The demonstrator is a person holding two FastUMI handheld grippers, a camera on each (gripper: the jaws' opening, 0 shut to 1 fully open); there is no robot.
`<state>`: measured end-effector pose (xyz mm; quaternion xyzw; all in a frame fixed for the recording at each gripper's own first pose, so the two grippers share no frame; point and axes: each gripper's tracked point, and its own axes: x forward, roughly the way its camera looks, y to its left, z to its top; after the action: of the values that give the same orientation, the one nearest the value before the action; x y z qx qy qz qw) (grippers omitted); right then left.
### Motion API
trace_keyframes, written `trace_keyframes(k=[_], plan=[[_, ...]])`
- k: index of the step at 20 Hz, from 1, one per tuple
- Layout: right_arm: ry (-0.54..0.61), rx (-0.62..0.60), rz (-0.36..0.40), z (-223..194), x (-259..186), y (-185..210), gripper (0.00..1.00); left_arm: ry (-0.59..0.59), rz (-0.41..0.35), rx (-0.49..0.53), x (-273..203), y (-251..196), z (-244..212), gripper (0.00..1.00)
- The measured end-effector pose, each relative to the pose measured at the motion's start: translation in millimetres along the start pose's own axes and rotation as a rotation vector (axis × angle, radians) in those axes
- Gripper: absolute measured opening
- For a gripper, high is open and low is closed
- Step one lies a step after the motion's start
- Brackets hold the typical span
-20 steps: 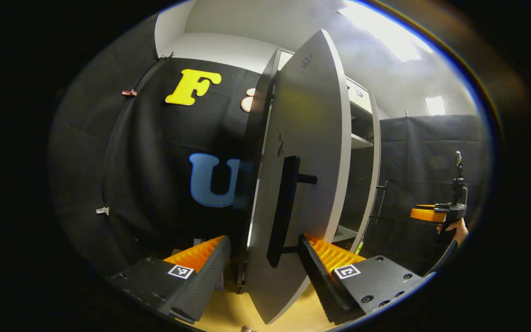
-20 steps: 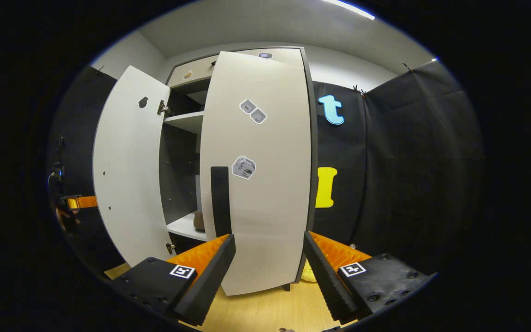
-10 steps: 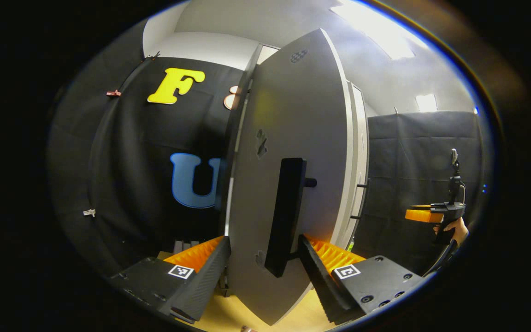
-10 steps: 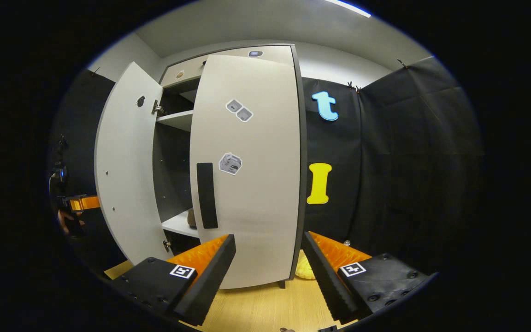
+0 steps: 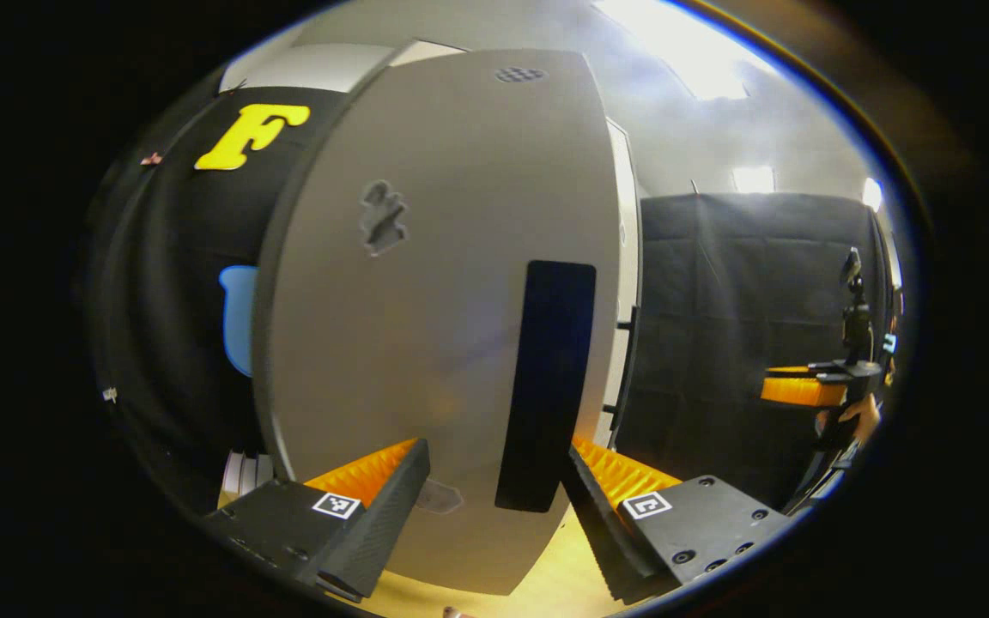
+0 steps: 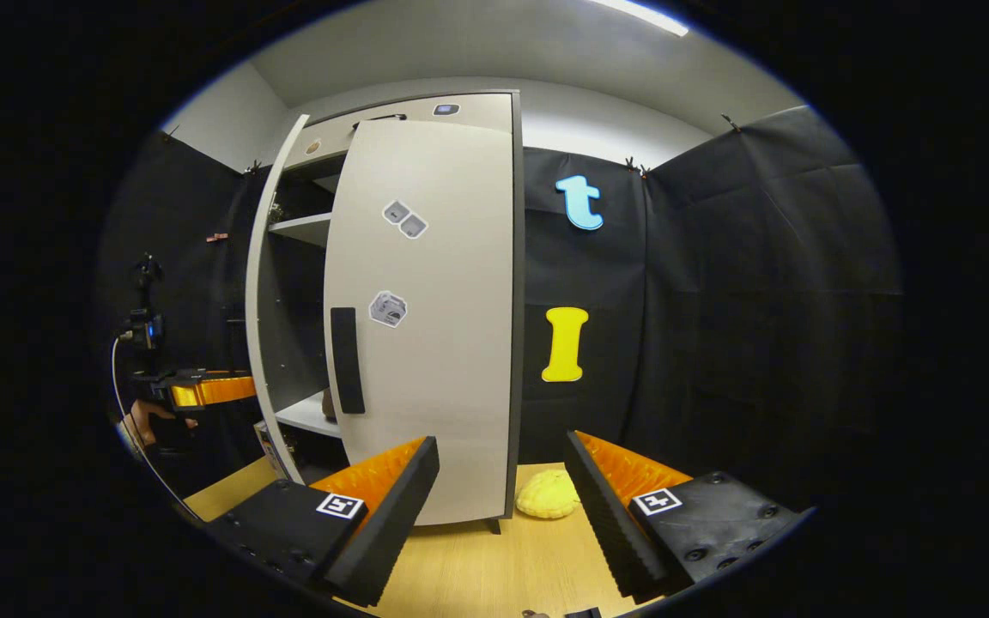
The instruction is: Grab one shoe with the right hand and put it into the shoe cabinet, grab the other shoe with the left hand and put it into the shoe cabinet; then close the right door with the right hand and the left door with the left hand.
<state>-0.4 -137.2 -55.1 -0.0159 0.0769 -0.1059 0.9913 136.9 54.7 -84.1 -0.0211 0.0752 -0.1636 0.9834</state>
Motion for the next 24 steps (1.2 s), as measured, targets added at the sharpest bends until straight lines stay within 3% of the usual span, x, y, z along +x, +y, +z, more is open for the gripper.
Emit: trace_keyframes(k=[2, 3, 7, 13, 19, 24], plan=[[0.002, -0.002, 0.003, -1.1, -2.8, -2.2, 0.97, -0.004, 0.008, 0.051, 13.8, -0.7, 4.5, 0.94], [0.004, -0.002, 0.009, -1.9, -0.2, -2.3, 0.97, -0.008, 0.01, 0.044, 16.3, -0.4, 5.7, 0.91], [0.014, -0.009, 0.056, -3.2, 8.2, 6.6, 0.97, -0.033, 0.025, -0.053, 17.2, -0.2, 8.2, 0.93], [0.017, -0.012, 0.135, -1.7, 13.1, 24.0, 0.98, -0.013, 0.079, -0.013, 14.3, -5.6, 12.0, 0.94], [-0.001, -0.016, 0.218, 3.9, 23.8, 52.2, 0.98, -0.005, 0.169, 0.023, -68.8, -22.1, 22.3, 0.95], [-0.011, -0.013, 0.289, 7.6, 26.3, 81.9, 0.98, -0.071, 0.268, 0.08, -124.5, -26.0, 55.1, 0.94]])
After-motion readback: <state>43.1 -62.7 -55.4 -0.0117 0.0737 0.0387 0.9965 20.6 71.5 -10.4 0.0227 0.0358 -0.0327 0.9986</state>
